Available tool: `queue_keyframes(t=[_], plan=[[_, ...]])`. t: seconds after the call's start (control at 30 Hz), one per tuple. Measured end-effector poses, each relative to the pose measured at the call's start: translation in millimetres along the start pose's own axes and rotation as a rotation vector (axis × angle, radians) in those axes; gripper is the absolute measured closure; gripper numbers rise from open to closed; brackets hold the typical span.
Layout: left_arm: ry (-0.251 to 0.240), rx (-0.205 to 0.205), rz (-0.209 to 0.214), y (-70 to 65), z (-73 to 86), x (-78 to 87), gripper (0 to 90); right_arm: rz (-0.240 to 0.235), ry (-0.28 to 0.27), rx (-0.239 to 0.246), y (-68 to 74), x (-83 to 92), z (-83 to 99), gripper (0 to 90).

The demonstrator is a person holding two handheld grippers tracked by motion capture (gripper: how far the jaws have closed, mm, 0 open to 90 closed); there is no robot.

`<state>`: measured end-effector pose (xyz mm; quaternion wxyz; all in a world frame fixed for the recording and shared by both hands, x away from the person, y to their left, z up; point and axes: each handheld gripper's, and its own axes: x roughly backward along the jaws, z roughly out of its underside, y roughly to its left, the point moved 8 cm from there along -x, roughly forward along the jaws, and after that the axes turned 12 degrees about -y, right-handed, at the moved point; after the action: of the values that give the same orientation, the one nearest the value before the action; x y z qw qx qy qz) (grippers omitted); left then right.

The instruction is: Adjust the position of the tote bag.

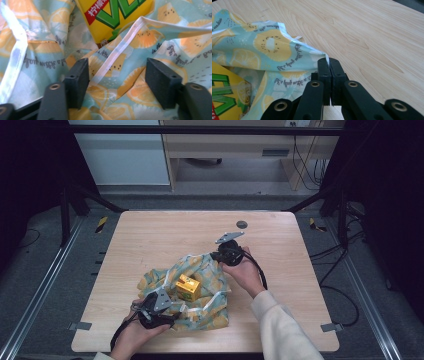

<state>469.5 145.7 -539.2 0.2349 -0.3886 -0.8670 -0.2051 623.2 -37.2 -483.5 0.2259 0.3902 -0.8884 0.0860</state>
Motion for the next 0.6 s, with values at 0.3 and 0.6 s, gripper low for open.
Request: queue_keyframes(t=[0.3, 0.6], plan=[[0.060, 0.004, 0.021, -1.3, 5.1, -1.5, 55.0, 0.020, -0.004, -0.016, -13.3, 4.7, 2.4, 89.4], [0.102, 0.011, 0.073, -7.3, 6.5, 2.8, 90.0, 0.038, -0.005, -0.035, -22.6, 3.4, 7.3, 89.5]])
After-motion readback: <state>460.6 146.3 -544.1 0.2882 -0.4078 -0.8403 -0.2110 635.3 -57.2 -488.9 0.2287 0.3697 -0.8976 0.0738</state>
